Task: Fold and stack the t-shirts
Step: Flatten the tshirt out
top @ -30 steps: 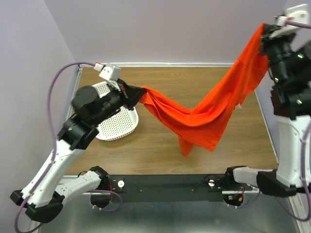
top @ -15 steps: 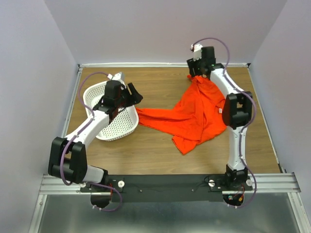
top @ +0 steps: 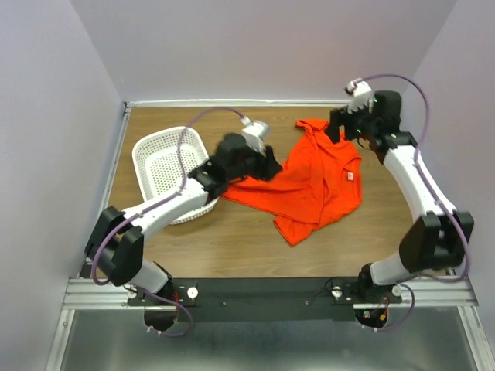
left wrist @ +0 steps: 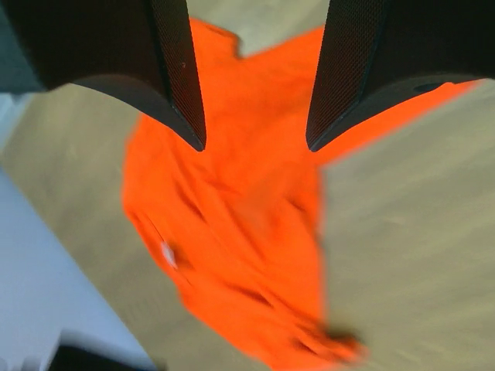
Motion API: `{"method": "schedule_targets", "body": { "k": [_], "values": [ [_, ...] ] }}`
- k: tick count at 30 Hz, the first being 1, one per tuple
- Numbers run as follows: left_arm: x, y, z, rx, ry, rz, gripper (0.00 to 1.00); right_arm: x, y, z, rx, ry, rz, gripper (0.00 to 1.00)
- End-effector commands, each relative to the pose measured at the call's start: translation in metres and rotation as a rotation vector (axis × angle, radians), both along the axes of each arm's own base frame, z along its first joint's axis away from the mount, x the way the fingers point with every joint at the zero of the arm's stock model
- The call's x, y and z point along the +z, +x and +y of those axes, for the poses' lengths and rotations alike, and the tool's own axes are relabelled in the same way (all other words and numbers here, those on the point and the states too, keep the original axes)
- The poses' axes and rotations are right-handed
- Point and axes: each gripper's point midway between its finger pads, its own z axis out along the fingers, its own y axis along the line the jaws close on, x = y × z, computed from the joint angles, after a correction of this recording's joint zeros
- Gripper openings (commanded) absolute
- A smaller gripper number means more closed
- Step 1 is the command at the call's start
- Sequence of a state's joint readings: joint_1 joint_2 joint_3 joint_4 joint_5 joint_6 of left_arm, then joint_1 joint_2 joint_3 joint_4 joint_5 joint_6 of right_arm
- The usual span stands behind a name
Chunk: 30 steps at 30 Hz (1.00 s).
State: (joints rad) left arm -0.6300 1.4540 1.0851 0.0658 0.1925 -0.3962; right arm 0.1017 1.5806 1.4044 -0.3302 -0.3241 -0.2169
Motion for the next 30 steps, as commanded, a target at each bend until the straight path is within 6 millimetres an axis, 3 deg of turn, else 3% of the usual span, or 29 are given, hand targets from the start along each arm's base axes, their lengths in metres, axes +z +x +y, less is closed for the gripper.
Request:
{"method": "schedule_targets", "body": {
  "k": [1, 3, 6, 9, 16, 22, 30],
  "values": [
    [-0.053, -0.054, -0.057, -0.124, 0.106, 0.026, 0.58, -0.057, -0.058, -0.041, -0.055, 0.084, 0.169, 0.82],
    [-0.072, -0.066, -0.081, -0.147, 0.127, 0.054, 0.57, -0.088, -0.081, -0.071, -0.127, 0.105, 0.24, 0.8],
    [-0.088, -0.08, -0.119, -0.178, 0.16, 0.058, 0.56, -0.104, -0.101, -0.09, -0.172, 0.118, 0.277, 0.78],
    [-0.106, -0.082, -0.143, -0.169, 0.214, 0.065, 0.57, -0.124, -0.115, -0.096, -0.186, 0.143, 0.342, 0.77],
    [-0.134, -0.094, -0.181, -0.202, 0.286, 0.079, 0.57, -0.139, -0.119, -0.1, -0.183, 0.19, 0.409, 0.73],
    [-0.172, -0.104, -0.184, -0.202, 0.428, 0.131, 0.54, -0.145, -0.123, -0.1, -0.174, 0.206, 0.432, 0.73],
    [-0.195, -0.106, -0.182, -0.171, 0.55, 0.139, 0.47, -0.146, -0.125, -0.101, -0.163, 0.227, 0.443, 0.73]
  ]
}}
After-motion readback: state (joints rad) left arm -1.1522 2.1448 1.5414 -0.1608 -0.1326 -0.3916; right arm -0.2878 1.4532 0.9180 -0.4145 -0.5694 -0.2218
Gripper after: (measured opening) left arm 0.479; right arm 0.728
